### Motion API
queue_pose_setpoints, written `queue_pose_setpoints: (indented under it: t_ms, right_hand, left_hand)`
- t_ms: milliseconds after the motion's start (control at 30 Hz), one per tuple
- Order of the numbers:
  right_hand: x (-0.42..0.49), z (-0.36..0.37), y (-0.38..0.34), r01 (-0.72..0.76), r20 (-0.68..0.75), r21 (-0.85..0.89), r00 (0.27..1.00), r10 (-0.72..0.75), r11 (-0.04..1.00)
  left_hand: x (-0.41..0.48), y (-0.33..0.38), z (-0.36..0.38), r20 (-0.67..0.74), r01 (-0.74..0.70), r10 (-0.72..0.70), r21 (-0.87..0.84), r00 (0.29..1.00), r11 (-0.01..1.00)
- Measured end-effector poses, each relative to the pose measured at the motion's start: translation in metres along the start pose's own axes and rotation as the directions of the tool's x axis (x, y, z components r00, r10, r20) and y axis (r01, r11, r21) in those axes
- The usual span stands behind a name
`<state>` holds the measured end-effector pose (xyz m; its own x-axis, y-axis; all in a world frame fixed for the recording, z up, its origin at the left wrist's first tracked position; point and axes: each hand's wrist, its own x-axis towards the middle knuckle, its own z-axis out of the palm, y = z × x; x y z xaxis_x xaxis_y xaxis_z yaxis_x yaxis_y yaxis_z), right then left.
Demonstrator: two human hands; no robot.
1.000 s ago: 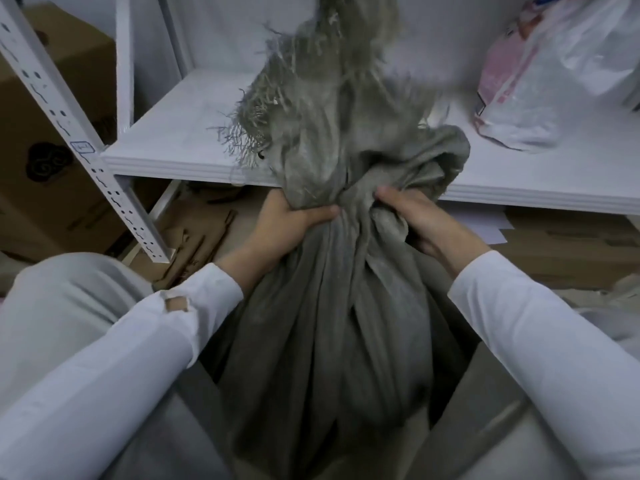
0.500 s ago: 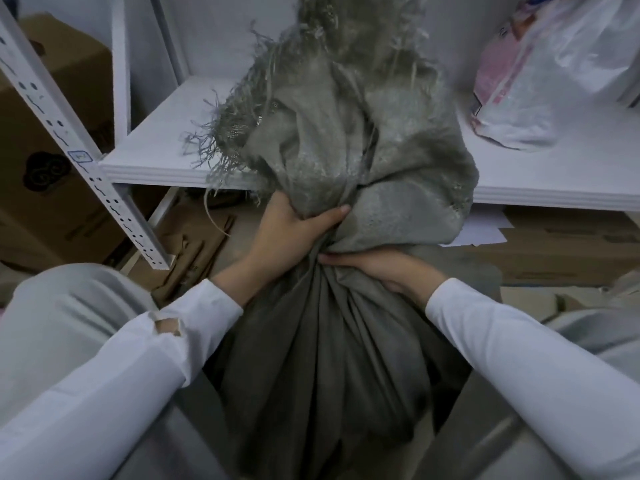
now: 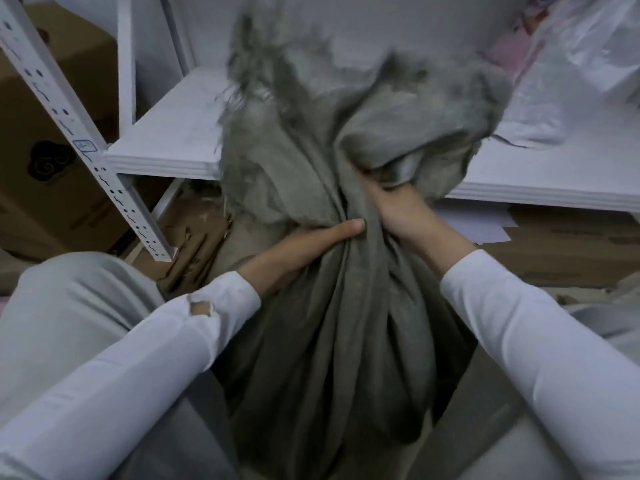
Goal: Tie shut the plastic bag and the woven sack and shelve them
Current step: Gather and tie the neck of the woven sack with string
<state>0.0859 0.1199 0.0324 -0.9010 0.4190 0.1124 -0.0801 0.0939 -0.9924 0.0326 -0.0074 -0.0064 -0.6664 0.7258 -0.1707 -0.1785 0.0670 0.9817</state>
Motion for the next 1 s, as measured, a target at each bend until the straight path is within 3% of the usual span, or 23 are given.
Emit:
queue_pose_setpoints:
  t_ms: [100, 167, 233, 300, 333, 433, 500, 600, 667, 767, 833, 1000]
  right_hand:
    - [0.006, 0.002, 0.016, 0.012, 0.194, -0.266, 0.980, 0.041, 0.964]
    - [0.012, -0.005, 0.023, -0.009, 0.219, -0.299, 0.973, 0.077, 0.954]
    - [0.015, -0.016, 0.025, -0.104, 0.209, -0.174, 0.968, 0.140, 0.979]
    - [0.018, -0.025, 0.024, -0.241, 0.121, -0.018, 0.963, 0.242, 0.970]
    - [0.020, -0.027, 0.024, -0.250, 0.070, -0.043, 0.965, 0.252, 0.967]
    - [0.017, -0.029, 0.023, -0.220, -0.074, -0.375, 0.975, 0.207, 0.900]
    - [0.003, -0.023, 0.025, -0.228, -0.001, -0.497, 0.965, 0.262, 0.837]
    - [-0.021, -0.006, 0.036, -0.096, 0.287, -0.599, 0.901, 0.325, 0.795]
    - [-0.030, 0.009, 0.047, -0.040, 0.349, -0.578, 0.891, 0.291, 0.815]
    - [-0.037, 0.030, 0.057, -0.114, 0.308, -0.415, 0.916, 0.257, 0.902]
    - [-0.039, 0.037, 0.062, -0.113, 0.239, -0.424, 0.943, 0.231, 0.898]
    - [-0.029, 0.037, 0.075, -0.204, -0.078, -0.420, 0.979, 0.189, 0.884]
  left_hand:
    - [-0.002, -0.008, 0.016, -0.025, 0.068, -0.071, -0.097, 0.997, 0.993]
    - [-0.001, -0.008, 0.017, -0.028, 0.144, -0.148, -0.119, 0.989, 0.982]
    - [0.004, -0.011, 0.012, -0.083, 0.183, -0.193, -0.116, 0.978, 0.976]
    - [0.012, -0.015, 0.006, -0.226, 0.170, -0.202, -0.154, 0.953, 0.973]
    - [0.014, -0.015, 0.003, -0.311, 0.141, -0.191, -0.176, 0.931, 0.974]
    - [0.016, -0.009, -0.003, -0.493, 0.048, -0.093, -0.102, 0.865, 0.994]
    - [0.019, -0.009, -0.006, -0.520, -0.001, -0.025, -0.049, 0.854, 0.999]
    - [0.018, -0.002, -0.001, -0.473, -0.030, -0.012, -0.081, 0.881, 0.996]
    - [0.013, 0.004, 0.006, -0.387, -0.011, -0.023, -0.085, 0.922, 0.996]
    - [0.004, 0.012, 0.019, -0.208, 0.044, -0.051, -0.036, 0.977, 0.998]
    - [0.001, 0.016, 0.024, -0.121, 0.046, -0.040, 0.044, 0.992, 0.998]
    - [0.005, 0.017, 0.012, 0.067, -0.007, -0.014, 0.303, 0.998, 0.953]
